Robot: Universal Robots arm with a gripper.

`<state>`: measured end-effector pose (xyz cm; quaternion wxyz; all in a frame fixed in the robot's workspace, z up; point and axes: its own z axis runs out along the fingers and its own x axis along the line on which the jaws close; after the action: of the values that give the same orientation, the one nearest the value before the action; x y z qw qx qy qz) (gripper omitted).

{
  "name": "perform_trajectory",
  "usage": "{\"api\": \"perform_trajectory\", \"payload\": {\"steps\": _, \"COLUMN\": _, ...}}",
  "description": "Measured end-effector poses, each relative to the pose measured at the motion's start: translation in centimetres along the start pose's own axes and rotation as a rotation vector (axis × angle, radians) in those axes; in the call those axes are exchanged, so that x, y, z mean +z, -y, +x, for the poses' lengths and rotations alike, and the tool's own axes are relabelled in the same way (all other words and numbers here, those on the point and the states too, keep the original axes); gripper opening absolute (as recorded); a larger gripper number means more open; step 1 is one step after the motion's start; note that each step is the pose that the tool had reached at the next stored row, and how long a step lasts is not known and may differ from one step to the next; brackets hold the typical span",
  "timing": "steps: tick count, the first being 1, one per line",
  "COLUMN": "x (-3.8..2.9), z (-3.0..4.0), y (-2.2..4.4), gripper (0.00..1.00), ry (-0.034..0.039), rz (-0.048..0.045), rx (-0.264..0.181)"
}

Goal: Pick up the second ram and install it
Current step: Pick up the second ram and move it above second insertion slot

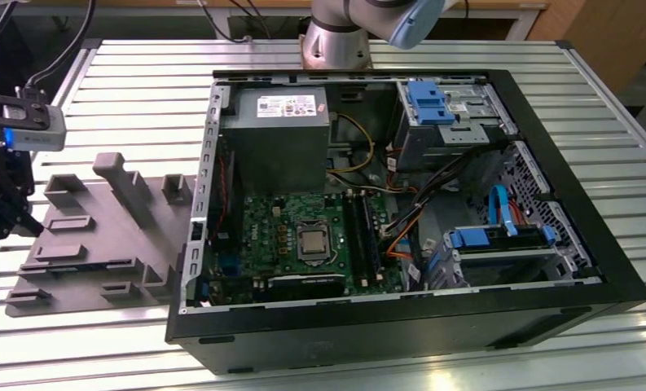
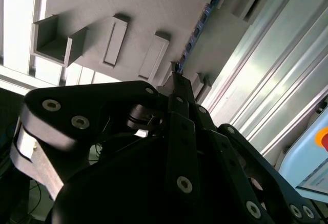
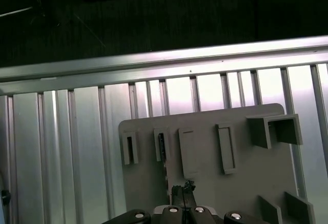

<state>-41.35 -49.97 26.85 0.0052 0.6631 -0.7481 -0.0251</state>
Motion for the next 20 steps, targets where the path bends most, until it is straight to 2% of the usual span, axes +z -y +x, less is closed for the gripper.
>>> {"api": "perform_trajectory", "payload": {"steps": 20, "x": 1.29, "z": 0.07, "y": 0.15, "gripper": 0.11, "ry": -0.001, "rz": -0.002, "rx": -0.015}}
